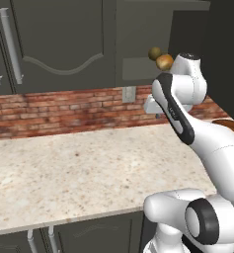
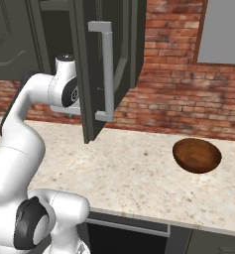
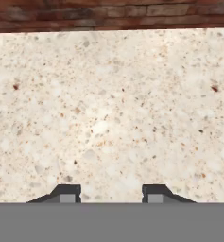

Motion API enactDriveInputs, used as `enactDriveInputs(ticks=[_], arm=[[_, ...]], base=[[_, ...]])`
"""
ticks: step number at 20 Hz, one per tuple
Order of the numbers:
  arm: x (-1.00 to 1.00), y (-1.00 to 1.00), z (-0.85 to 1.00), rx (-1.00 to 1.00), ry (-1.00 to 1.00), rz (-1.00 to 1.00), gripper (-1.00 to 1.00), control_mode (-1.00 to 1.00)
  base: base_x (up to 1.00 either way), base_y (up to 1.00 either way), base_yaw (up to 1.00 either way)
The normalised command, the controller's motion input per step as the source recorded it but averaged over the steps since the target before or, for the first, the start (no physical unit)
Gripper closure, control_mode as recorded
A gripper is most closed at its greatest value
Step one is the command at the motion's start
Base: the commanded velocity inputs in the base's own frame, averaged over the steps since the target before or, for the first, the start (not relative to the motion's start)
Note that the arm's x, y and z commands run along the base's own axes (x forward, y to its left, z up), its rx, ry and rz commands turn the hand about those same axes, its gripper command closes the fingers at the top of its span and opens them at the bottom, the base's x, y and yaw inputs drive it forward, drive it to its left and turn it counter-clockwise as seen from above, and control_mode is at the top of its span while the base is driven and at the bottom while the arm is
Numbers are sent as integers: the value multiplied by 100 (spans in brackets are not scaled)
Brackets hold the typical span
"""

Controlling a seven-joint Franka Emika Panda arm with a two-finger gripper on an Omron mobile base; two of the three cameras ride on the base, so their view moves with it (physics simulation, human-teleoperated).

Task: Pick the potatos from the cabinet and place them in one bowl. Pick the pear from the sink and place it in the other bowl.

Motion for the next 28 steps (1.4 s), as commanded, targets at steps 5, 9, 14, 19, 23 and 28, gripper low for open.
enactDriveInputs(ticks=[5, 9, 14, 19, 23, 28], arm=[[-13, 0, 0, -1, -3, 1, -100, -100], [-23, 1, 0, -3, -11, 2, -100, -100], [-17, 9, 5, -9, -14, 0, -100, -100], [-3, 10, 17, -8, -7, -1, -100, -100], [0, 2, 33, -3, -3, -6, -100, -100], [0, 0, 42, -2, -3, -10, -100, -100]], base=[[0, 0, 0], [0, 0, 0], [0, 0, 0], [0, 0, 0], [0, 0, 0], [0, 0, 0]])
